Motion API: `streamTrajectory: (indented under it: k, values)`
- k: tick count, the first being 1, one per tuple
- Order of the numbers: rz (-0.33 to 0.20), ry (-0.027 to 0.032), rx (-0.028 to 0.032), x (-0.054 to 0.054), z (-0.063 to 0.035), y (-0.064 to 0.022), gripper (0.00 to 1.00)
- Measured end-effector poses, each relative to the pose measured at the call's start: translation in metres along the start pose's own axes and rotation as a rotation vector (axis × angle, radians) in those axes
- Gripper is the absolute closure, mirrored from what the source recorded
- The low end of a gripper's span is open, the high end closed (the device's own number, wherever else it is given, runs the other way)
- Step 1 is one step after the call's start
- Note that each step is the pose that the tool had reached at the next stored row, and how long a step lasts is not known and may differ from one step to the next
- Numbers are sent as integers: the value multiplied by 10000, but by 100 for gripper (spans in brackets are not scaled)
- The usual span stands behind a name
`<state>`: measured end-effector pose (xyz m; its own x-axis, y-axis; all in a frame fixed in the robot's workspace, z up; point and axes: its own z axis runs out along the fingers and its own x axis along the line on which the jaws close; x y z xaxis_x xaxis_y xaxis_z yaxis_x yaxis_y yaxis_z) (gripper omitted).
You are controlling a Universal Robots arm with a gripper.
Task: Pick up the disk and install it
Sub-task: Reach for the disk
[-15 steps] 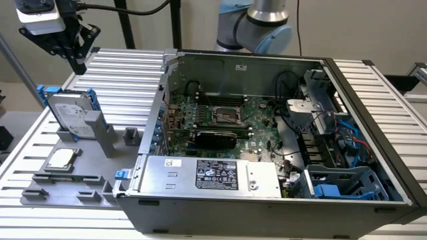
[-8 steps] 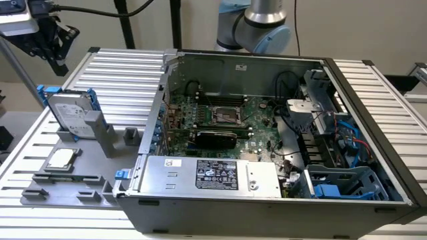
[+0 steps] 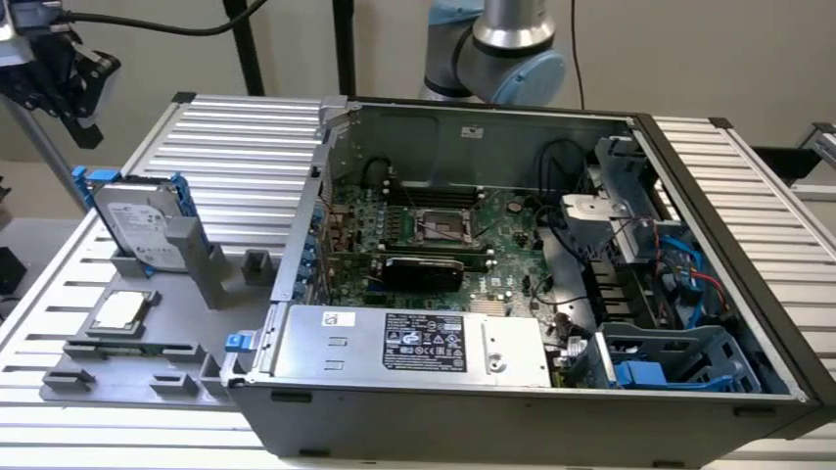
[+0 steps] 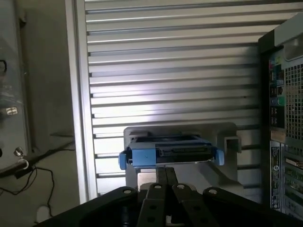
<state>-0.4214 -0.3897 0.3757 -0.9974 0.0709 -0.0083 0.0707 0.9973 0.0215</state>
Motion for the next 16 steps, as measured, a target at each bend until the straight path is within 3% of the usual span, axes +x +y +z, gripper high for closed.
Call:
streamTrajectory:
  k: [3, 16]
  values:
    - [-1, 3, 25, 97, 20, 43, 100]
    - [-3, 7, 32, 103, 21, 48, 100]
